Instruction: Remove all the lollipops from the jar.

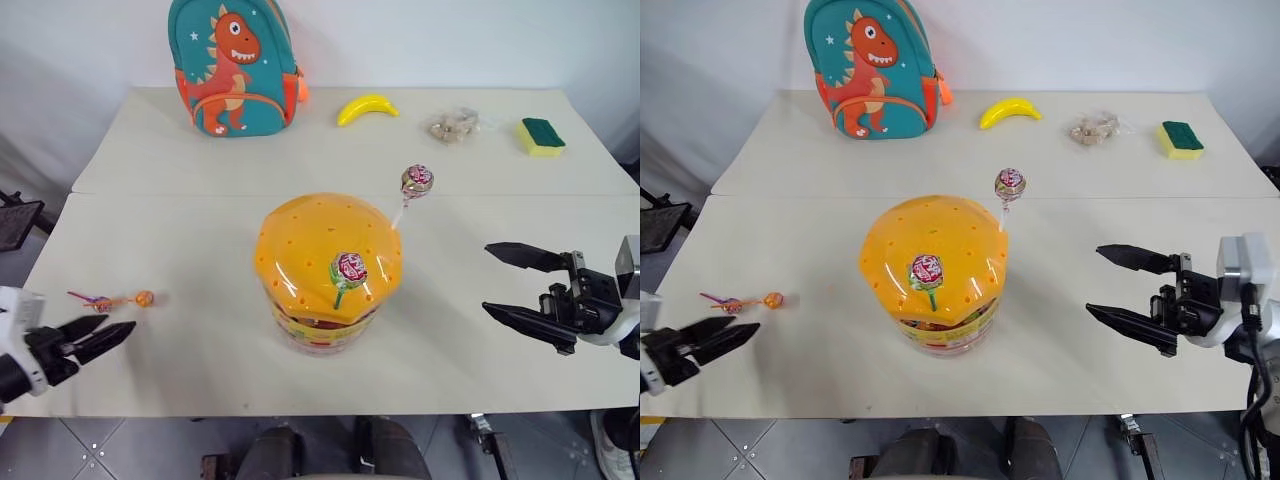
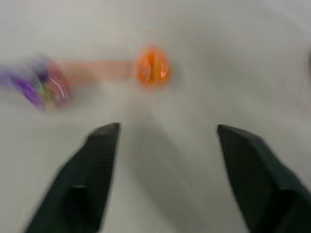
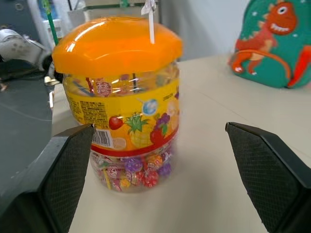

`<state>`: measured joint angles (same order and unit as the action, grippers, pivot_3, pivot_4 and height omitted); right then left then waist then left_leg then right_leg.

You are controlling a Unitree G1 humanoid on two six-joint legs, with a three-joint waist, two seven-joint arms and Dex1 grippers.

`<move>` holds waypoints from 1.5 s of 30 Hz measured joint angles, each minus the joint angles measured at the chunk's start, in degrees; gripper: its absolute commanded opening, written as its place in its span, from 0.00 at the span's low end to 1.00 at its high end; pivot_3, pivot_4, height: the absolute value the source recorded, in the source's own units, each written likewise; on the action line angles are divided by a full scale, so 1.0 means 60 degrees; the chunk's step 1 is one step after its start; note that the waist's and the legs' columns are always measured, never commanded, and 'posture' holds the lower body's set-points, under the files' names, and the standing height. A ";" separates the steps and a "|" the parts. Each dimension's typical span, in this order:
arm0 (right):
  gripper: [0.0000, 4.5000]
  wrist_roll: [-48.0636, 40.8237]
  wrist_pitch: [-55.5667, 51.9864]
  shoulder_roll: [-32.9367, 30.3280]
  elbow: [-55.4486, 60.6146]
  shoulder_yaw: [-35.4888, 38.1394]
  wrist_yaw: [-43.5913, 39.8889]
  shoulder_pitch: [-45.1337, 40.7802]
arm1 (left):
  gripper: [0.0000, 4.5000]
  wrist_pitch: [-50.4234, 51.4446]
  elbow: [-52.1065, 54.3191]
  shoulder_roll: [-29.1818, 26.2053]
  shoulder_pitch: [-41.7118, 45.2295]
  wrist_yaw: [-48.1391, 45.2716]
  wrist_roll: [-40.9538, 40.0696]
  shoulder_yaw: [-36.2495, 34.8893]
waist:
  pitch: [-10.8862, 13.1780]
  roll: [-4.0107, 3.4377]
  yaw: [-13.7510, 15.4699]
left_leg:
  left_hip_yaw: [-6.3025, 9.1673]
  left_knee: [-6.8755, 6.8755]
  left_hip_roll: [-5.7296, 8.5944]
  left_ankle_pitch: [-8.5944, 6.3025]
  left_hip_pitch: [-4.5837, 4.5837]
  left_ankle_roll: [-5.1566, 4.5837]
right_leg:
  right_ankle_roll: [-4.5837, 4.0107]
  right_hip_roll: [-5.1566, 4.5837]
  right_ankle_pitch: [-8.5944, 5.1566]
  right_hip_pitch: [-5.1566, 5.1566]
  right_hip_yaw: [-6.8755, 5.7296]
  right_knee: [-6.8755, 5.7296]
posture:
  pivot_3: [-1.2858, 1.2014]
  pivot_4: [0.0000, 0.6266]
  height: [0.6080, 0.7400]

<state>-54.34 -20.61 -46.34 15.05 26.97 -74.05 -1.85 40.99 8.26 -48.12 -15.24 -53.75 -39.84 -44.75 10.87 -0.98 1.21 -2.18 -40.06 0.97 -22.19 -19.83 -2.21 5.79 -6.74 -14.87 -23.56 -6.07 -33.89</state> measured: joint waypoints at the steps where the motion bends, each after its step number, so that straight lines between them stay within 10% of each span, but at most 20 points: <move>1: 1.00 -0.0211 -0.0118 0.0117 0.0156 0.0016 0.0159 -0.0092 | 0.87 -0.0576 -0.0090 0.0077 0.0183 -0.0541 -0.0081 -0.0100 | 0.0000 0.0000 -0.0004 | 0.0000 0.0000 -0.0003 0.0000 -0.0001 0.0001 | 0.0000 0.0000 0.0000 -0.0001 -0.0001 -0.0001 | 0.52 0.24 1.00; 19: 1.00 -0.1847 -0.3258 0.1462 0.1231 -0.2954 0.4531 -0.4276 | 1.00 -0.0336 0.2741 0.0415 0.3980 -0.0300 -0.3968 0.1849 | 0.0000 0.0003 -0.0240 | -0.0005 -0.0015 -0.0004 0.0022 -0.0061 -0.0037 | 0.0010 0.0048 0.0006 -0.0043 -0.0029 -0.0034 | 0.52 0.24 1.00; 33: 0.03 -0.1712 -0.3297 0.1713 0.1222 -0.3211 0.4454 -0.4814 | 1.00 -0.0363 0.2686 0.0260 0.3635 -0.0756 -0.3983 0.1848 | 0.0001 0.0004 -0.0213 | -0.0004 -0.0036 -0.0004 0.0028 -0.0063 -0.0044 | 0.0023 0.0049 0.0013 -0.0032 -0.0025 -0.0031 | 0.52 0.24 1.00; 41: 0.01 -0.2539 -0.3208 0.1372 -0.0115 -0.1296 0.4684 -0.5674 | 1.00 -0.0466 0.2569 0.0120 0.3758 -0.1260 -0.3935 0.2034 | 0.0001 0.0004 -0.0197 | -0.0004 -0.0034 0.0002 0.0030 -0.0064 -0.0048 | 0.0028 0.0047 0.0016 -0.0032 -0.0024 -0.0029 | 0.52 0.24 1.00; 45: 0.01 -0.1168 -0.3265 -0.0916 -0.1379 -0.1146 0.4436 -0.5098 | 1.00 -0.0778 0.2325 -0.0089 0.3796 -0.1846 -0.3500 0.2309 | 0.0001 0.0004 -0.0128 | -0.0010 -0.0018 0.0012 0.0030 -0.0070 -0.0052 | 0.0027 0.0046 0.0015 -0.0033 -0.0031 -0.0010 | 0.52 0.24 1.00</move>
<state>-61.35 -40.20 -51.83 6.77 20.09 -47.43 -32.44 36.33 22.21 -48.65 7.53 -64.82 -60.84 -30.89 10.88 -0.95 0.45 -2.24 -40.17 1.04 -22.02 -20.25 -2.52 5.95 -6.46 -14.78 -23.76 -6.26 -33.96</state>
